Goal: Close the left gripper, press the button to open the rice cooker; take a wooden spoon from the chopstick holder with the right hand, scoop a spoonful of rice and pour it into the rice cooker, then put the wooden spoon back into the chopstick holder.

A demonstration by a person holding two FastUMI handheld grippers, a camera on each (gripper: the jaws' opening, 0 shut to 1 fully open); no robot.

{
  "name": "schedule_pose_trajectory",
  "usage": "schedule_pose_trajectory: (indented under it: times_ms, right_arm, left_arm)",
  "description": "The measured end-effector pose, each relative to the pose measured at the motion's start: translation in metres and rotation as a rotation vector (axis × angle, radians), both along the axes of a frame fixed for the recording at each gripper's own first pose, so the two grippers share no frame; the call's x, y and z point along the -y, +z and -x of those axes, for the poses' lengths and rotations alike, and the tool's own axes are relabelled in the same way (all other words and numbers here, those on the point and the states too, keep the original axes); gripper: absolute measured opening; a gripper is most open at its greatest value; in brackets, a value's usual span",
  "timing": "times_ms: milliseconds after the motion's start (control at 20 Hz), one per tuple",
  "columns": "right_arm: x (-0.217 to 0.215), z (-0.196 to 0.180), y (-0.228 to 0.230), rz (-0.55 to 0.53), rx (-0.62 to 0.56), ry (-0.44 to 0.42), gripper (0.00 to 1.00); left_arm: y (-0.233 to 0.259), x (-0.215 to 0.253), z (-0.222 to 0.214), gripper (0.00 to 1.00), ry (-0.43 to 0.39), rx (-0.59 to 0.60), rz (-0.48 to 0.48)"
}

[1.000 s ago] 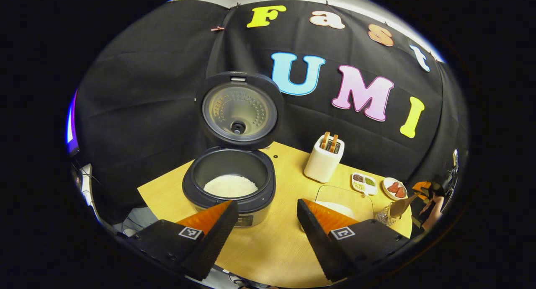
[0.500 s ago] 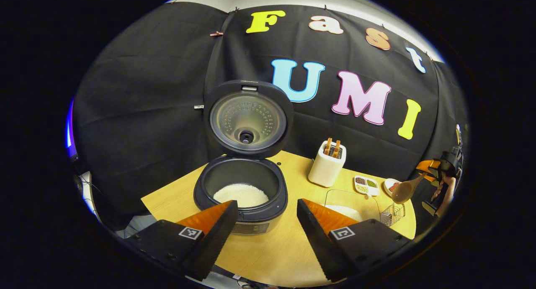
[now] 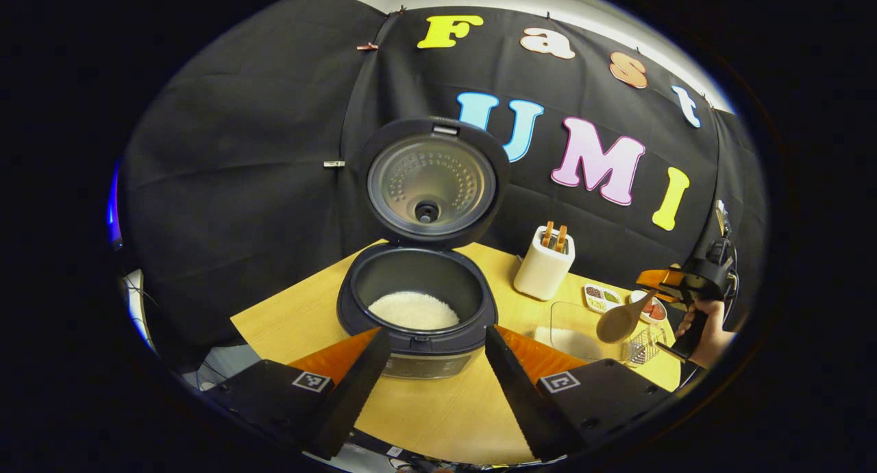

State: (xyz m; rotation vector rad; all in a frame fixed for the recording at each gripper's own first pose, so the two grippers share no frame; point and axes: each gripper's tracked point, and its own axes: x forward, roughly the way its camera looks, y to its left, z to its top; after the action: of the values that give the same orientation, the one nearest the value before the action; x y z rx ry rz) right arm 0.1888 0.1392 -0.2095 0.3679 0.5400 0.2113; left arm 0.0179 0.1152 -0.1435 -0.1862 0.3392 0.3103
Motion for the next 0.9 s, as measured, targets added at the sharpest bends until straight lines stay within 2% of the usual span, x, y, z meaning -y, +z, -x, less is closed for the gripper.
schedule_pose_trajectory:
  times_ms: [100,300,450,700,900]
  right_arm:
    - [-0.006,0.006,-0.029,0.032,-0.039,-0.003,0.18]
    - [-0.017,0.018,-0.061,0.081,-0.068,0.001,0.18]
    - [-0.036,0.027,-0.071,0.037,-0.100,-0.004,0.18]
    - [-0.061,0.028,-0.067,0.026,-0.108,-0.002,0.18]
    - [-0.076,0.030,-0.069,-0.068,-0.191,-0.034,0.18]
  left_arm:
    - [-0.010,-0.004,0.005,0.95,-0.002,-0.013,0.007]
    - [-0.032,-0.012,0.014,0.95,-0.003,-0.049,0.038]
    - [-0.036,-0.022,0.018,0.95,0.016,-0.029,0.057]
    - [-0.038,-0.040,0.021,0.95,0.046,-0.021,0.085]
    - [-0.038,-0.048,0.027,0.95,0.059,-0.018,0.089]
